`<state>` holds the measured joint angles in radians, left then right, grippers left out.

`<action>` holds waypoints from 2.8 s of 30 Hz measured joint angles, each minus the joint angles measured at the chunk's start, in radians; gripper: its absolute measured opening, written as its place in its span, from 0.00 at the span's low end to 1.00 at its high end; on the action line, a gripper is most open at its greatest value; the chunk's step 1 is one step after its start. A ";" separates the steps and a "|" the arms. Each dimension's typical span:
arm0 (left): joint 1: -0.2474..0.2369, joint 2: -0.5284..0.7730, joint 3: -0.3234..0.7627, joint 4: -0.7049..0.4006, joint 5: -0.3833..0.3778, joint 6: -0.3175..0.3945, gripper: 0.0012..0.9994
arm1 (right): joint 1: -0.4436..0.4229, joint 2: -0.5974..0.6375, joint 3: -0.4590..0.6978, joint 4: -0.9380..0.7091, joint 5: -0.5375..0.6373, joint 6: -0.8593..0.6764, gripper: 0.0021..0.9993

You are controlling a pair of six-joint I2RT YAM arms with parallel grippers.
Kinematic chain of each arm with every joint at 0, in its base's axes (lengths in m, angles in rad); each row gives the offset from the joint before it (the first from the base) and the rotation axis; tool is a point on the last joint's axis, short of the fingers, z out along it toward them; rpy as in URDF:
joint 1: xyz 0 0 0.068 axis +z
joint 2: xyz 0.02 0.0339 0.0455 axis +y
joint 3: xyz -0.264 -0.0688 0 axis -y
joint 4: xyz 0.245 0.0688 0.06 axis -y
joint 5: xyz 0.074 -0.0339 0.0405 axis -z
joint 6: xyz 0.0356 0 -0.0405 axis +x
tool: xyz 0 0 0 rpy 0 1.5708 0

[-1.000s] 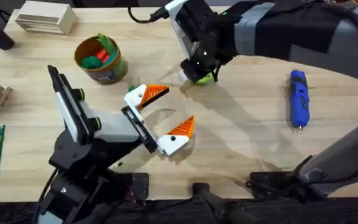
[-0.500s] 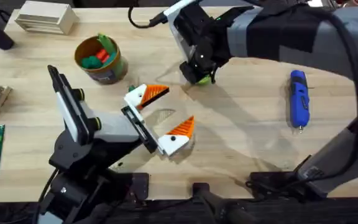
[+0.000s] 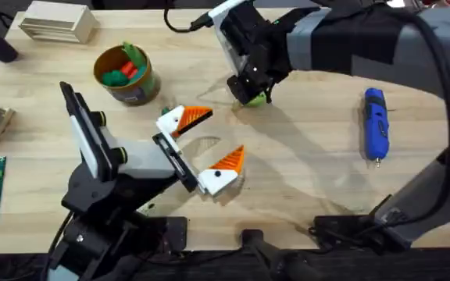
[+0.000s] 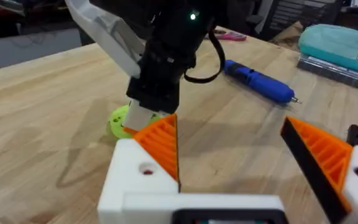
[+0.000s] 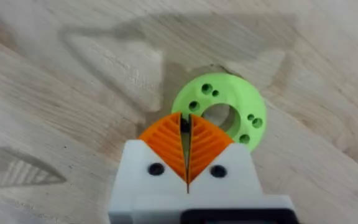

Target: Pick up the gripper from the table and insert it into the empty holder that is missing its gripper. Then pick up a screw, insert it into the mounting hole, and use the screwdriver to tighten it. Finally, clean up the table by picking up the vegetable and placing it into the bucket.

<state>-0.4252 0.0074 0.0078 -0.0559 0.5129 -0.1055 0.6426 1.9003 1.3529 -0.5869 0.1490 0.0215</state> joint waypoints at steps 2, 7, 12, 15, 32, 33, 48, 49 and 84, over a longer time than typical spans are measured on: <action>0.000 0.000 0.000 0.000 0.000 0.000 0.99 | -0.003 0.000 0.000 -0.002 -0.006 0.000 0.01; 0.000 0.000 0.000 0.000 0.000 0.000 0.99 | -0.007 -0.040 0.012 -0.063 -0.013 0.000 0.00; 0.000 0.000 0.000 0.000 0.000 0.000 0.99 | -0.015 -0.112 0.081 -0.147 -0.008 0.000 0.00; 0.000 0.000 0.000 0.000 0.000 0.000 0.99 | -0.017 -0.150 0.179 -0.254 -0.007 0.000 0.00; 0.000 0.000 0.000 0.000 0.000 0.000 0.99 | 0.245 -0.149 0.531 -0.588 -0.271 -0.040 0.00; 0.000 0.000 0.000 0.000 0.000 0.000 0.99 | 0.278 -0.149 0.531 -0.579 -0.278 -0.029 0.00; 0.000 0.000 0.000 0.000 0.000 0.000 0.99 | 0.344 -0.134 0.531 -0.555 -0.295 -0.014 0.00; 0.000 0.000 0.000 0.000 0.000 0.000 0.99 | 0.344 -0.128 0.531 -0.554 -0.296 -0.013 0.00; 0.000 0.000 0.000 -0.001 -0.002 -0.007 0.99 | 0.345 -0.076 0.531 -0.550 -0.269 -0.013 0.00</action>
<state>-0.4252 0.0078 0.0078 -0.0570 0.5111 -0.1123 0.9874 1.8246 1.8843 -1.1368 -0.1204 0.0082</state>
